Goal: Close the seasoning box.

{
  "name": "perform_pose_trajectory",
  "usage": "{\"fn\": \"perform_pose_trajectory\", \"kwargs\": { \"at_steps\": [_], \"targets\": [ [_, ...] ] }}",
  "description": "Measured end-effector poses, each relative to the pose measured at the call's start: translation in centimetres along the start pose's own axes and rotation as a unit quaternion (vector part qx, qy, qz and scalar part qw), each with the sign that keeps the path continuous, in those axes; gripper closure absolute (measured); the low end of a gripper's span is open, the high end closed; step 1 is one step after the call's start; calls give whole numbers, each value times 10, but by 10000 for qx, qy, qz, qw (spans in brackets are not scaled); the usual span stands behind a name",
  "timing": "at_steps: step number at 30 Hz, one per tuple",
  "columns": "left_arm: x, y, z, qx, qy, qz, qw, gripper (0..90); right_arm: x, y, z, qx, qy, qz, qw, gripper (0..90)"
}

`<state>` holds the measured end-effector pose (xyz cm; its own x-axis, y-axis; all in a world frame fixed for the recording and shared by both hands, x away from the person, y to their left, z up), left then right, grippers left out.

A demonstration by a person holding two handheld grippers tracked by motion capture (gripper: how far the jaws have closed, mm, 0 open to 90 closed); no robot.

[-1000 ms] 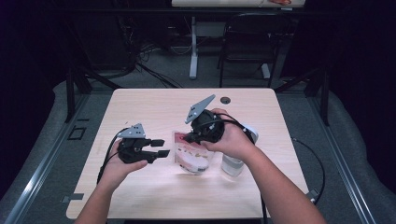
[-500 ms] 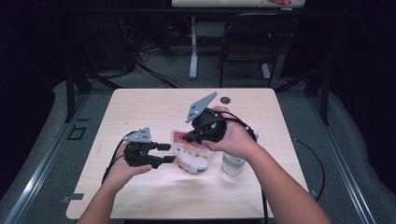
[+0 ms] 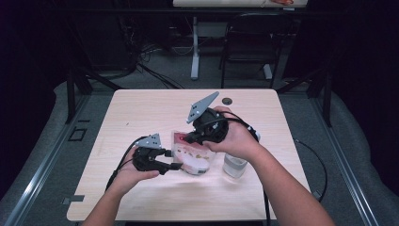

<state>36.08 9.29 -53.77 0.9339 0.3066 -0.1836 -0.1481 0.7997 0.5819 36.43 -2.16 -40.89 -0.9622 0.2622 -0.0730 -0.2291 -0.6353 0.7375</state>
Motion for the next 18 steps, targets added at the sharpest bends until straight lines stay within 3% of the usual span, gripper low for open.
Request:
{"fn": "perform_pose_trajectory", "kwargs": {
  "at_steps": [9,18],
  "targets": [
    [-3,-6,0,28,-100,-63,9999,470,1,8,6,-66,71,-12,10000,899],
    [-6,-11,3,-97,-141,-172,9997,463,3,14,10,-51,149,-17,9999,899]
  ]
}}
Point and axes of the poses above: each handheld gripper's, and its own axes: y roughly backward along the jaws, z roughly out of its top, x roughly to its left, the point moved 8 cm from there along -y, roughly forward along the jaws, and after that the axes turned 1 degree about -z, right-handed, at the moved point
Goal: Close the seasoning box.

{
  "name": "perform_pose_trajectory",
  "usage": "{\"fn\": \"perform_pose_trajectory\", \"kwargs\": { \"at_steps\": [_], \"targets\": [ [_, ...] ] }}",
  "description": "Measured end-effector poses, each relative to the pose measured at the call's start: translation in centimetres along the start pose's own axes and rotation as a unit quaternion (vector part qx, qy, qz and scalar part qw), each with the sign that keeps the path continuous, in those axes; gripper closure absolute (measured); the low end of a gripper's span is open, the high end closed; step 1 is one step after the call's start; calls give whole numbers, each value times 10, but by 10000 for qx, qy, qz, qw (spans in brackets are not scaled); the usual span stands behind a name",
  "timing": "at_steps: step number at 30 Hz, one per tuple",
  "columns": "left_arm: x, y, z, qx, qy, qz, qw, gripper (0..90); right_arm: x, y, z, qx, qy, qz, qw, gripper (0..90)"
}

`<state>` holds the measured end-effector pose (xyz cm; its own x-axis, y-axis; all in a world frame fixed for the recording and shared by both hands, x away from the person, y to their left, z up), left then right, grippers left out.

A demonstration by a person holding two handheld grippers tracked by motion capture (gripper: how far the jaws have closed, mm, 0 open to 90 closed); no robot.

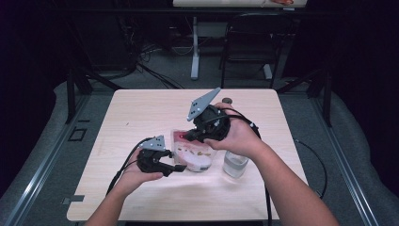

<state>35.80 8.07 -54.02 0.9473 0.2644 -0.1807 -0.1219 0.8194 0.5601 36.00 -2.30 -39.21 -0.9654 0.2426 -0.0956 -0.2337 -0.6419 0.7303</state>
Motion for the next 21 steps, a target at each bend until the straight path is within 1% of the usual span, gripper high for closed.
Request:
{"fn": "perform_pose_trajectory", "kwargs": {
  "at_steps": [3,5,7,9,11,13,14,16,21],
  "targets": [
    [1,-2,2,-35,-7,-49,10000,451,0,2,1,29,35,18,10000,900],
    [1,-3,3,-47,-11,-45,10000,447,0,4,1,13,48,9,10000,900],
    [1,-7,3,-47,-68,-104,9999,442,-1,5,1,-4,46,1,10000,900],
    [1,-10,3,10,-121,-166,9998,431,-1,6,2,-74,17,26,10000,900],
    [2,-13,3,0,-97,-228,9997,426,-2,7,1,-116,25,14,9999,900],
    [3,-17,4,12,-103,-262,9996,426,-3,8,0,-89,46,14,9999,900],
    [3,-18,4,32,-110,-256,9996,424,-3,8,0,-116,39,17,9999,900],
    [4,-22,5,42,-121,-273,9995,424,-5,9,-1,-89,56,11,9999,900],
    [6,-30,5,14,-131,-342,9993,425,-8,10,-4,-107,16,-13,9999,900]
  ]
}}
Point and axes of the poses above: each handheld gripper's, and its own axes: y roughly backward along the jaws, z roughly out of its top, x roughly to its left, the point moved 8 cm from there along -y, roughly forward along the jaws, and after that the axes turned 1 degree about -z, right-handed, at the moved point
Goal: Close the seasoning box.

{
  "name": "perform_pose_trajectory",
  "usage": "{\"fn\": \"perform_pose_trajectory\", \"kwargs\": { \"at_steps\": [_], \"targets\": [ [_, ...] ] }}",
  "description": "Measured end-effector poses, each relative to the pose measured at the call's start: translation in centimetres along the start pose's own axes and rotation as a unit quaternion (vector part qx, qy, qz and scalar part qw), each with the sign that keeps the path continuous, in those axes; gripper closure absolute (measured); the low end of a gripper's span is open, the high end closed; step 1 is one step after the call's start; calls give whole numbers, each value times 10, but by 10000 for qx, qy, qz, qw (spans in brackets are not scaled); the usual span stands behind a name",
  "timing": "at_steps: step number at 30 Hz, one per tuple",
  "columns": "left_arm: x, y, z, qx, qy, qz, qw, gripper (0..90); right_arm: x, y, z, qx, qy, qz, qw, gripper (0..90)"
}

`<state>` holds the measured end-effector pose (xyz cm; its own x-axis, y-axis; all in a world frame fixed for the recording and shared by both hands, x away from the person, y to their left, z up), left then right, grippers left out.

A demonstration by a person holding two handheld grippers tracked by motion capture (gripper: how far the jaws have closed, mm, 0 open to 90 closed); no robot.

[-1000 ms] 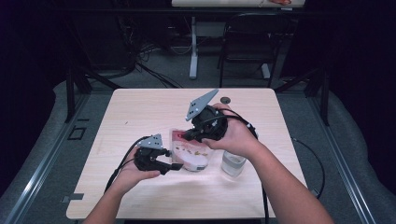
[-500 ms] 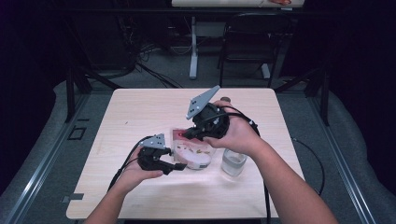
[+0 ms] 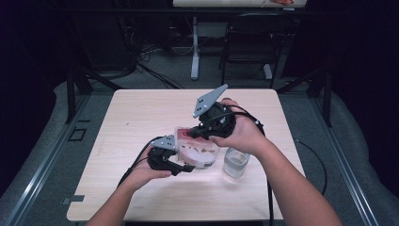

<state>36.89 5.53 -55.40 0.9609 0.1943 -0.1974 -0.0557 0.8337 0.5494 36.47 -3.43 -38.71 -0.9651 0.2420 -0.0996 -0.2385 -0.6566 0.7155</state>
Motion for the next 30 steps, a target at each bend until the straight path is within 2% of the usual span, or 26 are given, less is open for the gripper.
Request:
{"fn": "perform_pose_trajectory", "kwargs": {
  "at_steps": [9,11,16,20,30],
  "targets": [
    [7,-6,0,-65,98,61,9999,447,-3,5,-3,-80,-26,-18,10000,900],
    [6,-7,1,-59,78,-4,10000,488,-3,5,-3,-112,-41,-33,9999,900],
    [4,-6,0,-11,46,-12,10000,580,-3,7,-6,-117,-44,2,9999,900],
    [1,-7,-1,44,135,-159,9998,603,-3,8,-8,-152,-83,4,9999,900],
    [-5,3,-2,222,117,-290,9993,645,0,11,-8,-207,-49,186,9996,898]
  ]
}}
Point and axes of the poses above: each handheld gripper's, and its own axes: y roughly backward along the jaws, z roughly out of its top, x roughly to its left, the point moved 8 cm from there along -y, roughly forward along the jaws, and after that the axes turned 1 degree about -z, right-handed, at the moved point
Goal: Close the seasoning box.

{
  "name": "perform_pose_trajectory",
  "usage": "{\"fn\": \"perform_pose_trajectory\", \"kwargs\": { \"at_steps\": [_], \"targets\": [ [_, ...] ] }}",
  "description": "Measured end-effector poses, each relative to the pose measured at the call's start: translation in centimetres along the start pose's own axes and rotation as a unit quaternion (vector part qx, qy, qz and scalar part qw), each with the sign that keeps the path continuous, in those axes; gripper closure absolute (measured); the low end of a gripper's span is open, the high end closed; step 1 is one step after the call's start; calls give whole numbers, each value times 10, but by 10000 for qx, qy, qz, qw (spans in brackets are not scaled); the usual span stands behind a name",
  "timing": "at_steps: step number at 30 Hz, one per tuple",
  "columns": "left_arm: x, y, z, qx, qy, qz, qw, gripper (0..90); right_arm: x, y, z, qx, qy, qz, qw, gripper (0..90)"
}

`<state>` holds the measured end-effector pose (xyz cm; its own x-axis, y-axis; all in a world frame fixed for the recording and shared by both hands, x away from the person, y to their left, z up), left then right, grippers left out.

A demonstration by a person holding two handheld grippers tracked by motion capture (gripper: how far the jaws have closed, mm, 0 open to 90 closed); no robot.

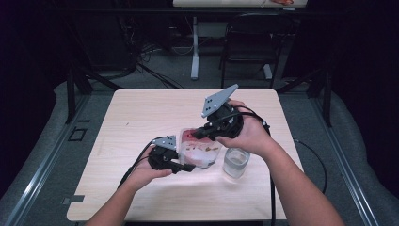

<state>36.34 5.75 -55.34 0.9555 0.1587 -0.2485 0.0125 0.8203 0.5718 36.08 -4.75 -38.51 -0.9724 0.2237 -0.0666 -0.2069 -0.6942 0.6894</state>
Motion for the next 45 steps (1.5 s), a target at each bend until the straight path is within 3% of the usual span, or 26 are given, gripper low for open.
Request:
{"fn": "perform_pose_trajectory", "kwargs": {
  "at_steps": [5,17,33,45],
  "targets": [
    [-3,8,0,55,53,68,9999,661,0,3,0,-81,-30,38,10000,893],
    [-4,16,-12,487,229,309,9981,682,-2,2,-13,-141,-237,20,9996,837],
    [-4,21,-22,641,351,436,9964,699,-5,-2,-32,-182,-376,-181,9990,848],
    [-5,30,-26,729,333,608,9949,703,-6,-4,-44,-293,-626,-153,9975,896]
  ]
}}
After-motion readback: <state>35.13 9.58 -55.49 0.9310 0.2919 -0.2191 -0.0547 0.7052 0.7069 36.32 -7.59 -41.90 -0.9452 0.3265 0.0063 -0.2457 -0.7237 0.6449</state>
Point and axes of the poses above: each handheld gripper's, and its own axes: y roughly backward along the jaws, z roughly out of its top, x roughly to its left, the point moved 8 cm from there along -y, roughly forward along the jaws, and after that the axes turned 1 degree about -z, right-handed, at the moved point
